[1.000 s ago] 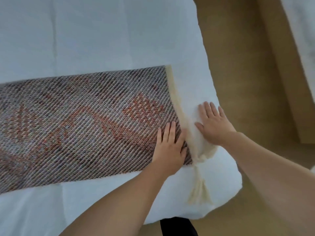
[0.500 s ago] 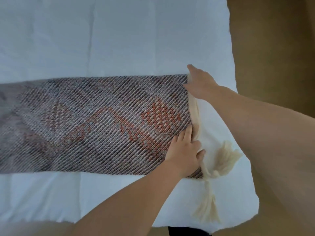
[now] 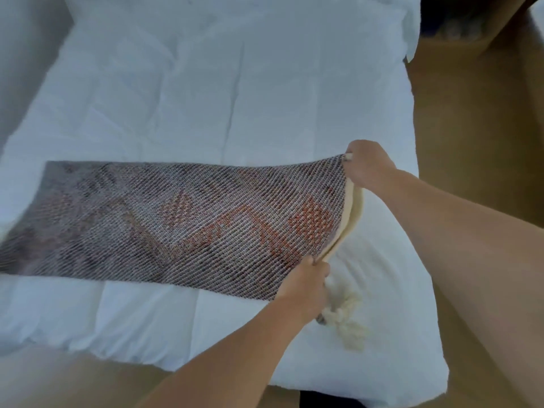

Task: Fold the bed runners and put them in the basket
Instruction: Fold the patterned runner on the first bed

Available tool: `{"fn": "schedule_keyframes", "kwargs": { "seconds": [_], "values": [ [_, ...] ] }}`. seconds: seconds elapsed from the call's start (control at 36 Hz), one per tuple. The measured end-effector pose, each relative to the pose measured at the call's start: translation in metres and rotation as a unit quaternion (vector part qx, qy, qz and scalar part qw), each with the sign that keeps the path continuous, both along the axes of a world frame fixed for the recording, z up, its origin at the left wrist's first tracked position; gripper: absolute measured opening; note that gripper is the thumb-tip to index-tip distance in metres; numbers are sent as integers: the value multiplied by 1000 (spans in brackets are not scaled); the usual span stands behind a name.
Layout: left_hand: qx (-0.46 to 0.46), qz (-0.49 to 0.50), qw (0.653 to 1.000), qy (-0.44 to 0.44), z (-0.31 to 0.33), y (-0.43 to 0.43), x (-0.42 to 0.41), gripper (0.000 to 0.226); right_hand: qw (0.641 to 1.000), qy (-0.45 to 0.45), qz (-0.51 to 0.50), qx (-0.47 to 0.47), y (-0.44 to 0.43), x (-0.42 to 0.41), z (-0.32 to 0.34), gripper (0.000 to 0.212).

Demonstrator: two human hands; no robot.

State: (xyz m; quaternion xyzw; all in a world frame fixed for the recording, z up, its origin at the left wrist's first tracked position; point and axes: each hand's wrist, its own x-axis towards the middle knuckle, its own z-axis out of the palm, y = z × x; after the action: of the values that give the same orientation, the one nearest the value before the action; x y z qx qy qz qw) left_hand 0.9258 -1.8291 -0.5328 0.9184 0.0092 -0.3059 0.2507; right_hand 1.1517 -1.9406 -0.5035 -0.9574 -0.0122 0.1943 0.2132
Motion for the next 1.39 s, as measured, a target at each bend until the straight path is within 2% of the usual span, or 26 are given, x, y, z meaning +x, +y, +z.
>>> {"fn": "schedule_keyframes", "kwargs": {
  "seconds": [0.06, 0.14, 0.31, 0.44, 0.56, 0.67, 0.78, 0.97, 1.08, 1.25, 1.39],
  "values": [
    [7, 21, 1000, -6, 18, 27, -8, 35, 1000, -6, 5, 5, 12, -7, 23, 11],
    [10, 60, 998, -20, 42, 70, -24, 27, 1000, -22, -5, 19, 31, -22, 55, 13],
    [14, 94, 995, -45, 83, 156, -49, 31, 996, -29, -44, 66, 82, -59, 104, 29],
    [1, 120, 989, -88, 104, 225, -67, 29, 990, -44, -64, 115, 142, -83, 138, 24],
    [-13, 121, 985, -124, 119, 279, -82, 24, 989, -65, -51, 124, 194, -101, 161, 30],
    [-11, 109, 980, -167, 135, 330, -98, 21, 981, -85, -93, 144, 241, -116, 180, 34],
    [-21, 117, 979, -164, 146, 377, -116, 24, 970, -94, -128, 183, 286, -129, 193, 33],
    [-26, 107, 984, -143, 150, 433, -144, 42, 966, -104, -100, 213, 347, -143, 205, 33],
    [-18, 130, 983, -131, 147, 458, -154, 32, 969, -102, -87, 210, 373, -141, 207, 33],
    [-3, 208, 967, -148, 146, 486, -160, 36, 970, -105, -41, 216, 419, -132, 206, 32],
    [24, 230, 959, -165, 142, 512, -162, 36, 970, -100, -6, 222, 458, -128, 201, 31]
  ]
}}
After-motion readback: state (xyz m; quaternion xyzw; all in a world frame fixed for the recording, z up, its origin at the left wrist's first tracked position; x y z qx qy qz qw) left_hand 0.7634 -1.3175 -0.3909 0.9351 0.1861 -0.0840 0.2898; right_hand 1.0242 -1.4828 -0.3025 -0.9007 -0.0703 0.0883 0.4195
